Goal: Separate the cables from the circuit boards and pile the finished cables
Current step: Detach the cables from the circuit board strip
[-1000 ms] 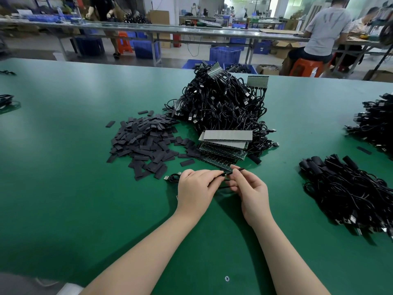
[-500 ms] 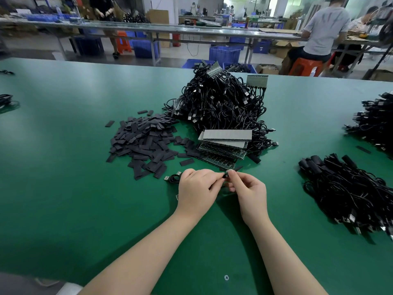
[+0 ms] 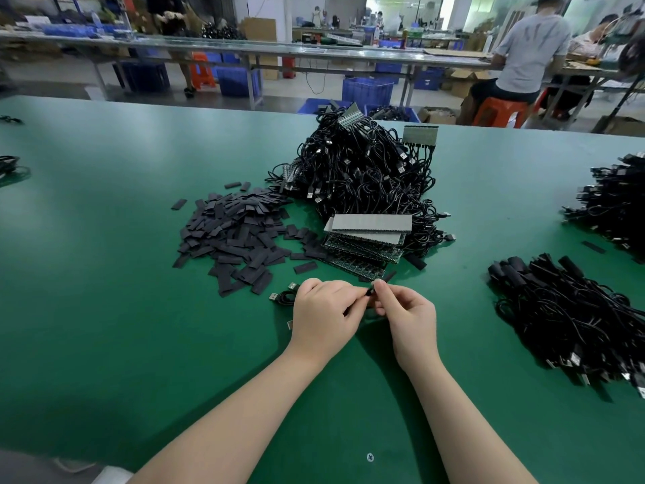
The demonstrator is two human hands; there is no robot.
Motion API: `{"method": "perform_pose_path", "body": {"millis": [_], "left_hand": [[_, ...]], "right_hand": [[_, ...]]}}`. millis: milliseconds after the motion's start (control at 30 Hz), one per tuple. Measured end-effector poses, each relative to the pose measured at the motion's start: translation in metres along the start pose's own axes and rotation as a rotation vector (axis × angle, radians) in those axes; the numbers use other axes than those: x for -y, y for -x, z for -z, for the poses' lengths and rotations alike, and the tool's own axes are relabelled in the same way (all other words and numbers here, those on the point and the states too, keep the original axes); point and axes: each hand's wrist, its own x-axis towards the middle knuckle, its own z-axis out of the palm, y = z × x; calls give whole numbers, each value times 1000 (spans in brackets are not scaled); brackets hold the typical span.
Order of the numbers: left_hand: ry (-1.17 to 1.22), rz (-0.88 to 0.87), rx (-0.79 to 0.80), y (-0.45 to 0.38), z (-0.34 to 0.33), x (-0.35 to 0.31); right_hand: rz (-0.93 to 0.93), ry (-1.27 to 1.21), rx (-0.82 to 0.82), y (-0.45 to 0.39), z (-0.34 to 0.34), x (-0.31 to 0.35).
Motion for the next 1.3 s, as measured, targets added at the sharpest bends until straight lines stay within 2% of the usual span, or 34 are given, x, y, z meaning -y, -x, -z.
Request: {"method": "perform_pose_path", "body": {"millis": [233, 500, 867, 1000, 1300], "left_hand": [[-17, -4, -24, 2, 0, 2], [-12, 43, 5, 0, 1, -2], [-38, -28, -19, 1, -3, 0], [-38, -17, -24, 1, -4, 2], [-60, -34, -40, 0, -3, 3]], "right_hand": [[3, 34, 55, 0, 0, 2], [-38, -69, 51, 0, -1, 2], [-60, -149, 38, -3, 4, -2], [-36, -125, 87, -3, 2, -3], [68, -7, 55, 0, -1, -3]]}}
